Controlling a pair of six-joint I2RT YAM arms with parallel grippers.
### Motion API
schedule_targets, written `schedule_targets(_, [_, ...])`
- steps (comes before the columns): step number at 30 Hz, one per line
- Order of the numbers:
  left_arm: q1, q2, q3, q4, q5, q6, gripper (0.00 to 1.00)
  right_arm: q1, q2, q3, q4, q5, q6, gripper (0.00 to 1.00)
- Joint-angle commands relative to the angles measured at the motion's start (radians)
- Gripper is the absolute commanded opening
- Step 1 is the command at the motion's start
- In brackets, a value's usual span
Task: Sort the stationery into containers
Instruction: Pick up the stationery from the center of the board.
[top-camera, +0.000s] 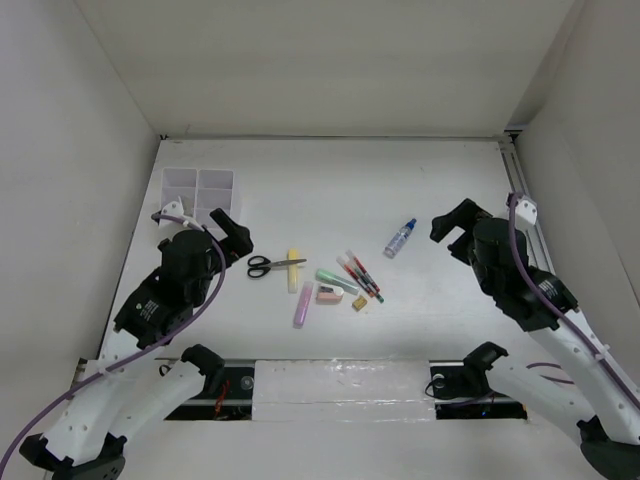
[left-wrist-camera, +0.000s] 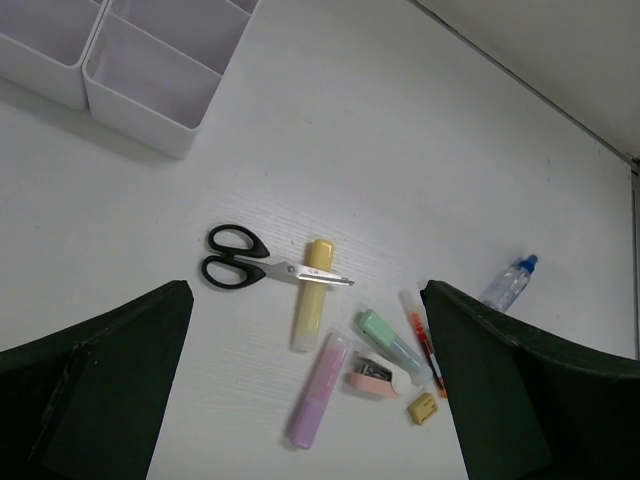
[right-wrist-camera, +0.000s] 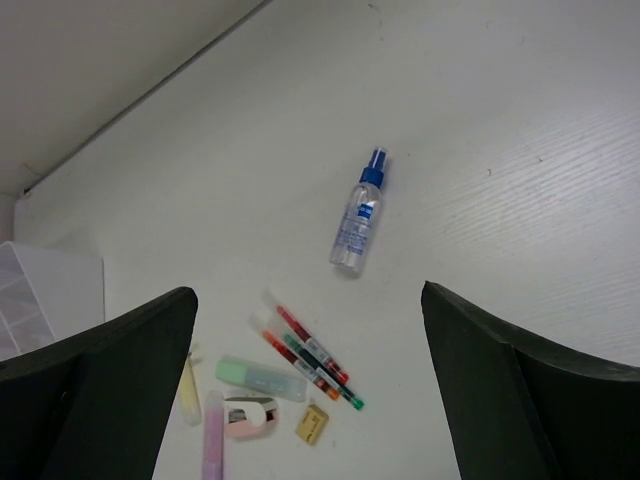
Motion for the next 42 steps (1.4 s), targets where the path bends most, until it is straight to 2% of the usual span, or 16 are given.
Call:
schedule_targets(1, [0.006,-0.005,-0.008,0.038,0.01,0.014,1.0,-0.02,-0.011,-0.07,0.144,-0.024,-0.004,1.0])
schedule_targets(2, [0.006,-0.005,-0.008,0.038,0.01,0.014,1.0,-0.021,-0.011,-0.09,0.236,-0.114,-0.028,1.0])
schedule_targets(4, [0.006,-0.005,-0.008,0.038,0.01,0.014,1.0,-0.056,0.054,-0.105,0.287,-0.173,-0.052,1.0])
schedule_targets(10, [0.006,-0.005,-0.008,0.047,0.03,0.023,1.0,-0.117,0.41,-0.029,0.238,-0.136,0.06,1.0])
schedule_targets(14, [0.006,-0.005,-0.017,0.056,0.042,0.023,1.0,-0.047,0.674,0.084,0.201,-0.044,0.141,1.0])
schedule_targets(18, [0.006,-0.014,-0.017,0.056,0.042,0.023,1.0,-0.036,0.859,0.184,0.146,-0.056,0.251,1.0])
schedule_targets(25, [0.006,-0.023,-0.017,0.066,0.051,0.032,1.0,-0.025,1.024,0.22,0.155,-0.081,0.313,0.97])
schedule_targets(30, [0.006,-0.032,-0.026,0.066,0.061,0.032,1.0,-0.045,1.061,0.18,0.233,-0.157,0.313,0.94])
schedule_targets(37, [0.006,-0.042,-0.026,0.066,0.061,0.032,1.0,-0.057,1.089,0.128,0.284,-0.187,0.304,0.72])
schedule_targets(40, [0.006,-0.042,-0.026,0.066,0.061,0.032,1.0,-0.082,1.11,0.119,0.305,-0.205,0.279,0.5])
schedule_targets(41, [0.006,-0.042,-0.026,0.066,0.061,0.032,1.0,-0.082,1.11,0.118,0.306,-0.216,0.279,0.49])
schedule_targets(42, [0.006,-0.042,-0.026,0.066,0.061,0.032,1.0,-0.091,1.119,0.118,0.306,-0.216,0.279,0.41])
